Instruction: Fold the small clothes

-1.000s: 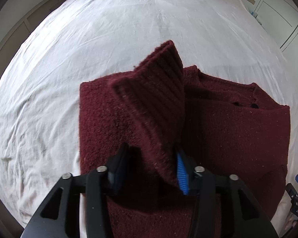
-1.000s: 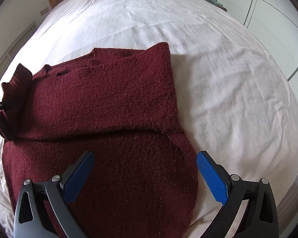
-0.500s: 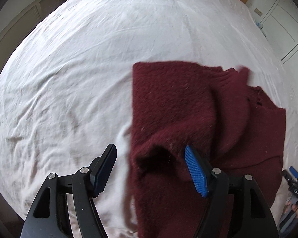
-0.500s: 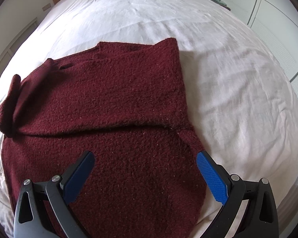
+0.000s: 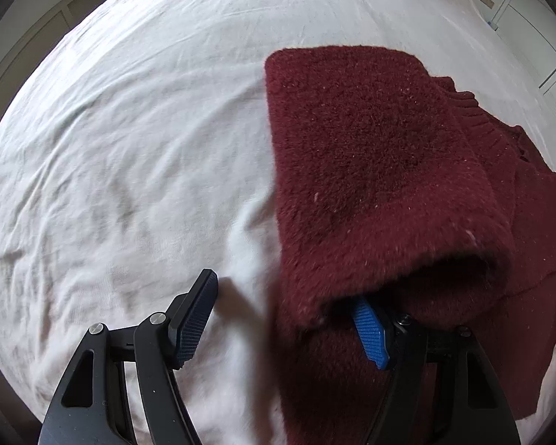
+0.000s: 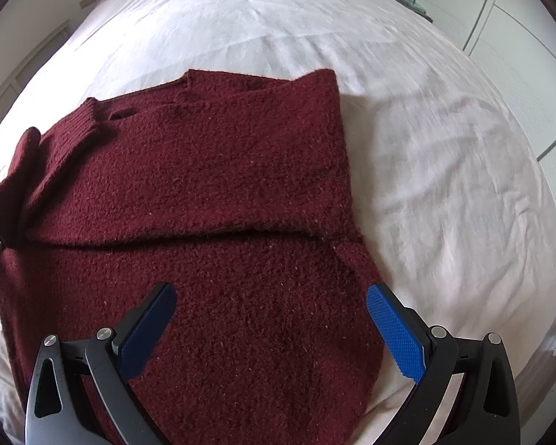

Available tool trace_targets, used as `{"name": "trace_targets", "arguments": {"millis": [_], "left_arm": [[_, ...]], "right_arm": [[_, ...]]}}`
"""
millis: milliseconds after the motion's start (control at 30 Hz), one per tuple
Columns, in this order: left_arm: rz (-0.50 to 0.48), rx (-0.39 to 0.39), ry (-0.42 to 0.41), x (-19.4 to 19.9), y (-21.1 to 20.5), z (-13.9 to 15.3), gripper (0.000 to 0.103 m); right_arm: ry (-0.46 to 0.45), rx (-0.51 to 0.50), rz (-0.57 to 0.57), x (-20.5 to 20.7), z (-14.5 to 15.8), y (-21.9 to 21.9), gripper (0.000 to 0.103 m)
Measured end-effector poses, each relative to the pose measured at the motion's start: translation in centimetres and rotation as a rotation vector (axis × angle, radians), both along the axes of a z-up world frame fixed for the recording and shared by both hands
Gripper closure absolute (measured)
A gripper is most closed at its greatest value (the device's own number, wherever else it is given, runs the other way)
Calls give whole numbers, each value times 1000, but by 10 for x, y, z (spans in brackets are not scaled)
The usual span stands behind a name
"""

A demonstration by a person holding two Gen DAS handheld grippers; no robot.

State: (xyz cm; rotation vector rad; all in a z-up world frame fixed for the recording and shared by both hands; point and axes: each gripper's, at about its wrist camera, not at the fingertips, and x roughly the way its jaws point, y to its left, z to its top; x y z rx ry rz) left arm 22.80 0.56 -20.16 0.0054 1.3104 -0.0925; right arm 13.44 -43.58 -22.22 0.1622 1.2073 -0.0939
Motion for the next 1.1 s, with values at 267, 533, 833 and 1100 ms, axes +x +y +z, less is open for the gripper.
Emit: {"name": "trace_targets", "arguments": {"millis": [267, 533, 833, 1100], "left_arm": [[-16, 8, -7, 17, -17, -9, 65], [-37, -12, -20, 32, -31, -4, 90], [-41, -23, -29, 26, -27, -9, 90], [-54, -31, -37, 20, -10, -21, 89]], "right_arm": [[-30, -19, 68, 33, 20, 32, 0], [-75, 44, 182, 94, 41, 95, 0], [26, 174, 207, 172, 15, 163, 9], [114, 238, 175, 199, -20, 186, 39]]}}
